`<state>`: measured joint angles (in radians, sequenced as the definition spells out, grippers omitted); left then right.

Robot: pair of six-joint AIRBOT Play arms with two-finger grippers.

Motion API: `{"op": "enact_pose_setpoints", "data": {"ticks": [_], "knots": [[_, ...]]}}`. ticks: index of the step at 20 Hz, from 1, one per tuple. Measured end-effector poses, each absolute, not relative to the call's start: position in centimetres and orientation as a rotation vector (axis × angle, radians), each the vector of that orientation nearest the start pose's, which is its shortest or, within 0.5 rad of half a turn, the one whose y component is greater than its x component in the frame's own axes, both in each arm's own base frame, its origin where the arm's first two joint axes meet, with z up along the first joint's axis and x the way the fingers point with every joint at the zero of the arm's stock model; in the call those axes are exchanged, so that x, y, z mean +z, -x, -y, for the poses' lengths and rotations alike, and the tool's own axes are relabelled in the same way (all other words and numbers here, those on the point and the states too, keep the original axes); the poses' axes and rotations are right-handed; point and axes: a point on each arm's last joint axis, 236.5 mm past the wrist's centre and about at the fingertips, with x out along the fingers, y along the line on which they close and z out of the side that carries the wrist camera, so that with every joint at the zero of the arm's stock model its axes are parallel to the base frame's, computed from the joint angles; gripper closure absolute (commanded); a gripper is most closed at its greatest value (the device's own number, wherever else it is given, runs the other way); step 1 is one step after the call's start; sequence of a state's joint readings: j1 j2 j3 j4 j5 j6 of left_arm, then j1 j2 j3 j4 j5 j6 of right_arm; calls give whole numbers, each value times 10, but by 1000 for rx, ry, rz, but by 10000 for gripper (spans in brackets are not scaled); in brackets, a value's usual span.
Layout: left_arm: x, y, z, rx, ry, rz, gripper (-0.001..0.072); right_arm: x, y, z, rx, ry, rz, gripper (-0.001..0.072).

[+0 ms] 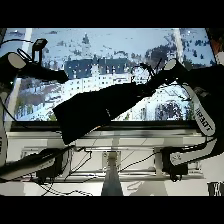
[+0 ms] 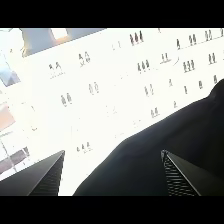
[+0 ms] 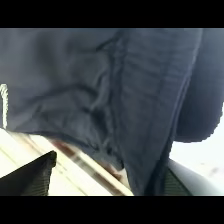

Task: Fold the clothes and pants, and hang the long-sleeved shirts on hangers.

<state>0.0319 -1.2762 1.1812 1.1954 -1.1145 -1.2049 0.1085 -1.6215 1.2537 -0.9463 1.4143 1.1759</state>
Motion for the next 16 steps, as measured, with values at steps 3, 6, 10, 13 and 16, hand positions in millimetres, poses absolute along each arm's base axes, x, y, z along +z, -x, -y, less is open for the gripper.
{"op": "enact_pose_setpoints", "data": {"ticks": [3, 6, 10, 13, 16], "knots": [[39, -401, 66, -381, 67, -1119, 14, -31, -346, -163, 741, -132, -1576, 4], [42, -402, 70, -389, 88, -1111, 14, -26, -361, -156, 701, -69, -1526, 8], [45, -402, 75, -402, 114, -1104, 14, -37, -378, -163, 672, -26, -1479, 14], [47, -403, 78, -410, 130, -1100, 14, -56, -386, -166, 646, -6, -1480, 29], [47, -403, 79, -414, 138, -1098, 14, -73, -397, -159, 598, -7, -1479, 29]]}}
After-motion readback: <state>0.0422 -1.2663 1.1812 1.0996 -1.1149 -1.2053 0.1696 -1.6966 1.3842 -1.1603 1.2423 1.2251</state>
